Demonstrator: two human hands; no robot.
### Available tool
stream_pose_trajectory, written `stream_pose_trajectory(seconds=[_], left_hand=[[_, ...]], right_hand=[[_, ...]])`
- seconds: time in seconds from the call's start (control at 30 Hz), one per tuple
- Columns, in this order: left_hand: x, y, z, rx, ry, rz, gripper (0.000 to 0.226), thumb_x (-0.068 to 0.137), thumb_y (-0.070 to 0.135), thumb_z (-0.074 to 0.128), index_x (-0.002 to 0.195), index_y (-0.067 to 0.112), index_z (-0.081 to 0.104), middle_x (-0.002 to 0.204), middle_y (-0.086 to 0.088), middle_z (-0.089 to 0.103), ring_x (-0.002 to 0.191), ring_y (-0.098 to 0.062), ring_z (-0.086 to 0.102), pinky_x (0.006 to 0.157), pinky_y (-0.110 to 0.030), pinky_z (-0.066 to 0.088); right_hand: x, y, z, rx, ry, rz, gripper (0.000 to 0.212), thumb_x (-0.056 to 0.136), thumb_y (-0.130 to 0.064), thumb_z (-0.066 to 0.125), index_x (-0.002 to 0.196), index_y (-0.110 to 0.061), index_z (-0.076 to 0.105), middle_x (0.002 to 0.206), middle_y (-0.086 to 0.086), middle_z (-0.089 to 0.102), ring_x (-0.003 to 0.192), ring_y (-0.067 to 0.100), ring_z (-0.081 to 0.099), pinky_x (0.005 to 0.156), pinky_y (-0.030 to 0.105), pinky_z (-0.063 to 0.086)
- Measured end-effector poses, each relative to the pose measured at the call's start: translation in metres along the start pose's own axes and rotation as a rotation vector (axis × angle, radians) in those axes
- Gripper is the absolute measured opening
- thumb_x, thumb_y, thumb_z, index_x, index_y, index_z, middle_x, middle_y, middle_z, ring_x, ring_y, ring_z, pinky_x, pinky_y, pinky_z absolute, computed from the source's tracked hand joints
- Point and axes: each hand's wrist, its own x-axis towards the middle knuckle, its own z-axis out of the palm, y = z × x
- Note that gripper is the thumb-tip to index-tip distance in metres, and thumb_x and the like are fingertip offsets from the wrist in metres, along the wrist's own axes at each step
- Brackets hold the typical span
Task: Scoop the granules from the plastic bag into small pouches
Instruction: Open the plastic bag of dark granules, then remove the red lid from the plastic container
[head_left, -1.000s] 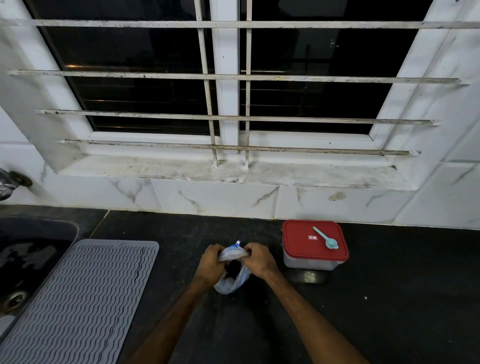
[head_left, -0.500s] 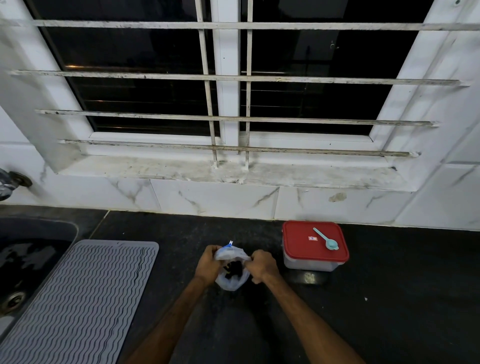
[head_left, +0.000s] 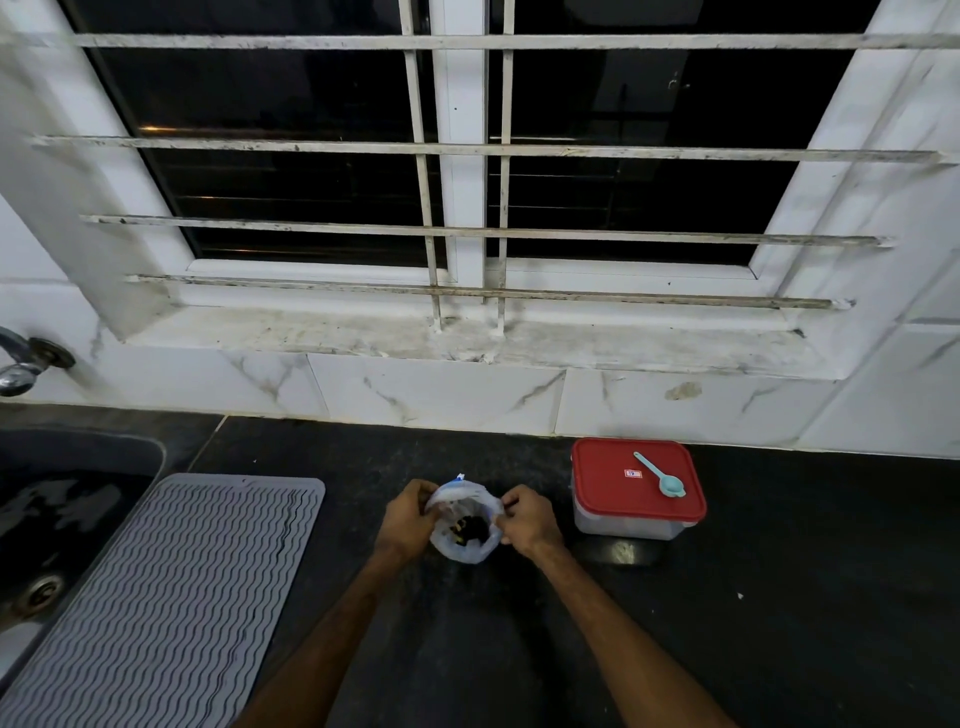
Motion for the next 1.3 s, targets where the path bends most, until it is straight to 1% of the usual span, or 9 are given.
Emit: stream_pose_trajectory(seconds=[0.2,0.4,0.6,0.73,0.87,0.97,1.1,1.2,1.3], left_hand=[[-0.002,-0.002,0.001,0.174,0.080,0.023,0.031,0.085,0.000,0.062,0.112,0.015,0.059,0.107,-0.004,0.067,0.100,-0.021,0.065,0.087,-0.035,0.055],[-0.015,0.016,0.023,0.407,0.007,-0.025,0.043,0.084,0.037,0.066,0.119,0.023,0.047,0.110,0.002,0.060,0.098,-0.021,0.063,0.073,-0.030,0.045],[-0.018,0.012,0.021,0.430,0.145,-0.118,0.031,0.089,0.029,0.061,0.114,0.016,0.050,0.107,-0.005,0.065,0.098,-0.023,0.065,0.082,-0.036,0.053],[-0.010,0.004,0.008,0.327,0.086,-0.162,0.042,0.088,0.032,0.065,0.120,0.013,0.047,0.116,-0.009,0.061,0.104,-0.025,0.061,0.089,-0.044,0.053],[-0.004,0.013,0.005,0.388,-0.012,-0.147,0.083,0.081,0.044,0.071,0.144,0.011,0.027,0.145,-0.012,0.036,0.134,-0.031,0.038,0.105,-0.046,0.040],[-0.005,0.031,0.014,0.483,0.033,0.022,0.094,0.085,0.047,0.067,0.153,0.011,0.014,0.160,-0.012,0.014,0.148,-0.031,0.014,0.116,-0.054,0.024],[-0.006,0.065,0.042,0.679,0.077,0.283,0.087,0.092,0.047,0.056,0.155,0.011,0.009,0.164,-0.009,0.001,0.151,-0.028,0.002,0.119,-0.054,0.015],[-0.007,0.088,0.070,0.718,-0.002,0.363,0.083,0.092,0.042,0.056,0.155,0.012,0.011,0.163,-0.008,0.004,0.151,-0.027,0.006,0.119,-0.051,0.018],[-0.005,0.096,0.095,0.601,-0.100,0.323,0.069,0.093,0.040,0.058,0.148,0.010,0.029,0.155,-0.012,0.029,0.142,-0.029,0.029,0.112,-0.042,0.034]], right_hand=[[-0.003,0.003,-0.006,-0.006,0.029,-0.033,0.030,0.078,-0.014,0.078,0.098,-0.016,0.055,0.083,0.005,0.067,0.069,0.019,0.066,0.061,0.030,0.057],[-0.009,-0.005,0.004,-0.146,-0.072,0.030,0.034,0.087,-0.024,0.068,0.113,-0.012,0.051,0.109,0.006,0.063,0.097,0.022,0.065,0.071,0.030,0.051],[-0.015,0.000,0.004,-0.247,-0.102,-0.027,0.056,0.089,-0.031,0.065,0.135,-0.011,0.041,0.126,0.010,0.059,0.110,0.024,0.062,0.091,0.035,0.052],[-0.016,-0.005,-0.024,-0.272,0.083,-0.256,0.034,0.094,-0.029,0.059,0.124,-0.016,0.053,0.122,0.004,0.061,0.111,0.022,0.059,0.092,0.033,0.049],[-0.005,0.002,-0.078,-0.365,0.448,-0.467,0.017,0.095,-0.022,0.056,0.108,-0.012,0.061,0.106,0.005,0.063,0.099,0.022,0.058,0.086,0.033,0.049],[0.007,0.015,-0.122,-0.483,0.594,-0.374,0.024,0.093,-0.021,0.059,0.113,-0.008,0.062,0.112,0.011,0.062,0.103,0.026,0.056,0.092,0.038,0.046],[0.023,0.042,-0.149,-0.615,0.483,-0.115,0.047,0.087,-0.034,0.063,0.123,-0.004,0.054,0.124,0.017,0.057,0.115,0.034,0.052,0.102,0.043,0.039],[0.019,0.062,-0.151,-0.641,0.405,0.003,0.055,0.089,-0.033,0.061,0.132,-0.003,0.048,0.137,0.019,0.047,0.125,0.036,0.045,0.105,0.041,0.037],[0.007,0.071,-0.148,-0.669,0.409,-0.014,0.045,0.093,-0.024,0.056,0.134,-0.006,0.048,0.138,0.017,0.046,0.121,0.034,0.046,0.102,0.039,0.038]])
